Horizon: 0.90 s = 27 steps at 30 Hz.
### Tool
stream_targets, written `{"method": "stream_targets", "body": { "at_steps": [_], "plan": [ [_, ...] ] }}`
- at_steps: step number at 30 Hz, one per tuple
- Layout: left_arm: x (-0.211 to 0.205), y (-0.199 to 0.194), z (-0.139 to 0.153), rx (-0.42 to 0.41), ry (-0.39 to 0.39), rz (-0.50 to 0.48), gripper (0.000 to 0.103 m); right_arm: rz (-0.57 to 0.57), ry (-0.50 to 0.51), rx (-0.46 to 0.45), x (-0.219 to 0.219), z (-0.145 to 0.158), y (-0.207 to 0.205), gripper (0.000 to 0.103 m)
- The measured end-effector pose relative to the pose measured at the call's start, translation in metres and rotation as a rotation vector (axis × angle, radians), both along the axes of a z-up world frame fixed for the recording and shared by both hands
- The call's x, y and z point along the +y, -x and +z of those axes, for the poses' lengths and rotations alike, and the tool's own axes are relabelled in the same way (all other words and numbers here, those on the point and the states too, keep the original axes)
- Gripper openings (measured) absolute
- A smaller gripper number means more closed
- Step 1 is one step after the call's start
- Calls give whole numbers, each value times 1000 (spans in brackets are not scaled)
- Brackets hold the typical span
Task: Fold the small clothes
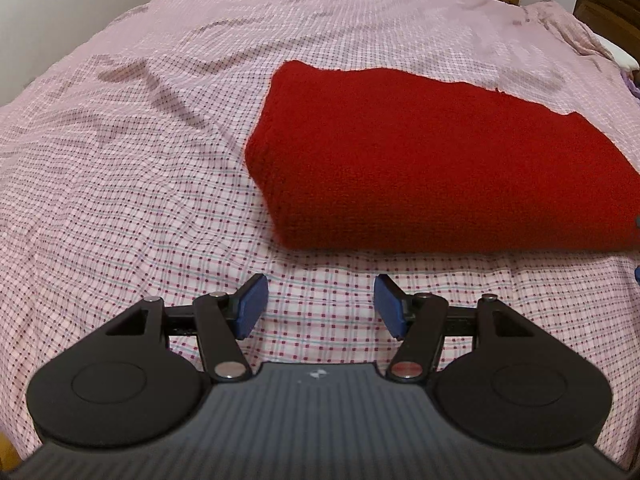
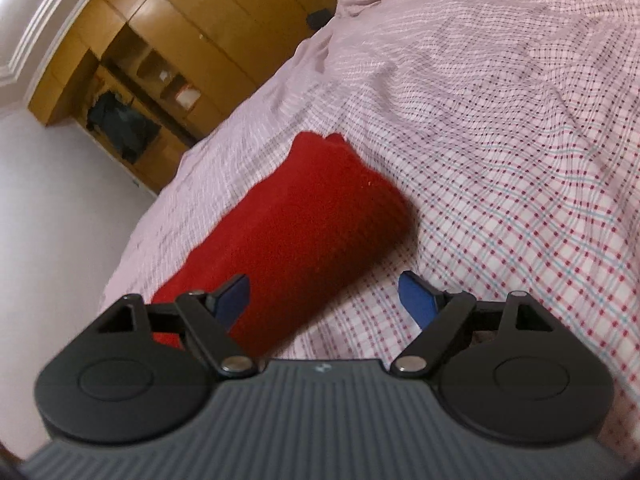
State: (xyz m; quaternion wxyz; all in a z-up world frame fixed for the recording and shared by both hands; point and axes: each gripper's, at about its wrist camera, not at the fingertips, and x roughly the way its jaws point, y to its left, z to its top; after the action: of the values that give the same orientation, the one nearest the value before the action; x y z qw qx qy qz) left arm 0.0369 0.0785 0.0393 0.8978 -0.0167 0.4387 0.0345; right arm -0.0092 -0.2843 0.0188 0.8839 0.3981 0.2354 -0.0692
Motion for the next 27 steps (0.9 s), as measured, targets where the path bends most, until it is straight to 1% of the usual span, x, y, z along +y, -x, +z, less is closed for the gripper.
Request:
{"method": "stream_targets", "body": {
  "at_steps": [2, 7, 14, 18, 23, 24, 25, 27],
  "plan": [
    [-1, -1, 0, 2, 1, 4, 67, -23, -26, -12, -2, 0, -5, 86],
    [1, -1, 2, 11, 7, 16, 67, -80, -47, -40, 1, 0, -13, 86],
    [6, -3, 1, 24, 18, 34, 67, -102, -31, -31, 8, -6, -31, 86],
    [7, -3, 1, 24, 18, 35, 67, -135, -29, -56, 11, -8, -38, 86],
    [15, -1, 0, 23, 22, 50, 67, -170, -56, -76, 7, -11, -51, 85],
    [17, -1, 0, 21, 22, 53, 67, -176, -56, -75, 6, -11, -53, 77],
    [18, 0, 0, 19, 20, 55, 67, -183, -54, -66, 4, -11, -56, 71],
    [20, 1, 1, 14, 9, 60, 67, -188, -68, -71, -2, -11, -59, 42]
  ]
}}
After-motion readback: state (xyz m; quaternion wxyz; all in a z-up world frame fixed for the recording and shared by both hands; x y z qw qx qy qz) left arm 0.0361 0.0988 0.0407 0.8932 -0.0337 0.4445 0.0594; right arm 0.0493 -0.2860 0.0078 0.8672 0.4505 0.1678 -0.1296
